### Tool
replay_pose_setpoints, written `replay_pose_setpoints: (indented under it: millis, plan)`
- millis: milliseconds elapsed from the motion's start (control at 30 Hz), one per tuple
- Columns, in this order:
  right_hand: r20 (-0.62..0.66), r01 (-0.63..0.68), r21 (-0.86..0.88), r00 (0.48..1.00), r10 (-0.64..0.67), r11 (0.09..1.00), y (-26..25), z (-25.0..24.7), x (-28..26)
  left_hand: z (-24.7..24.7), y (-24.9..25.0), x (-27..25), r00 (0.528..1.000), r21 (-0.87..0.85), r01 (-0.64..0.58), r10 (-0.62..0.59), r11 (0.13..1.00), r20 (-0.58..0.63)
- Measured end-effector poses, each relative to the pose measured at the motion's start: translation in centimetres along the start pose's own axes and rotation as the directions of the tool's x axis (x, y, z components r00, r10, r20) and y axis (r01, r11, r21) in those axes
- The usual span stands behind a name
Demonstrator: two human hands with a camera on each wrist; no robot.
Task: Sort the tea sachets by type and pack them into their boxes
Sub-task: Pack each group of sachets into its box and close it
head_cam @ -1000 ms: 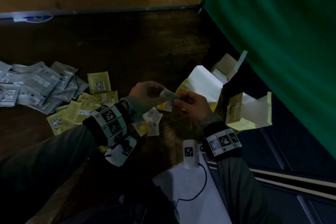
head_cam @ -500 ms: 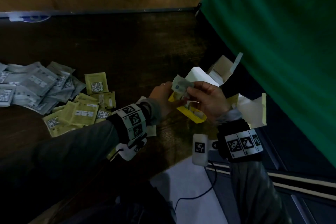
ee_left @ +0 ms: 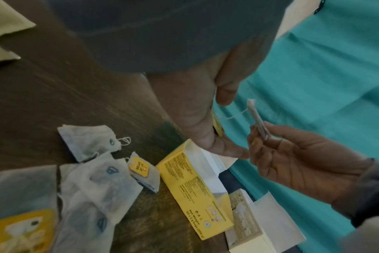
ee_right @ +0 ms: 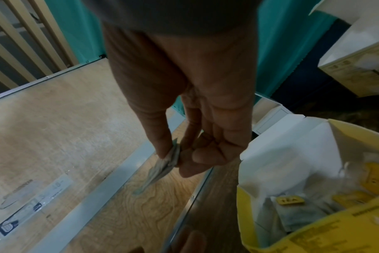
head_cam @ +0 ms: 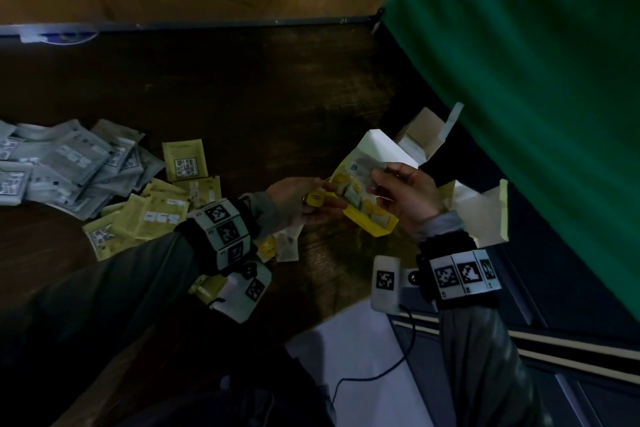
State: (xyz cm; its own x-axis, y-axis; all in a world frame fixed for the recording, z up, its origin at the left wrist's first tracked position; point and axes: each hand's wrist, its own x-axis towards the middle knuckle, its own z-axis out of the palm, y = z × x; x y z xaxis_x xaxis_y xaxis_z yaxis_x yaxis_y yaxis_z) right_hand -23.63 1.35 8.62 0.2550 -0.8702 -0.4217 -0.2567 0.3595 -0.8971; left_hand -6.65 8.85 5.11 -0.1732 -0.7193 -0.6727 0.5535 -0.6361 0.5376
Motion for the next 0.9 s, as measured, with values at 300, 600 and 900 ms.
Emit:
replay_pose_setpoints:
  millis: [300, 600, 900]
  plan:
    - [0.0, -0.026, -0.029, 1.0, 0.026, 0.999, 1.0, 0.6, 0.2, 0.1, -0.3, -0.5, 0.998, -0.006, -0.063, 0.063, 0.998, -0.009]
    - [-0.015, -0.027, -0.087, 1.0, 0.026, 0.996, 1.7, 1.2, 0.1, -0.2, 0.2, -0.4, 0.977, -0.071, 0.118, -0.128, 0.991, -0.169]
    - [0.024, 0.006, -0.079, 1.0, -0.004, 0.997, 1.5, 1.8, -0.4, 0.2, 0.3, -1.4, 0.987, -0.103, 0.044, -0.059, 0.994, -0.152]
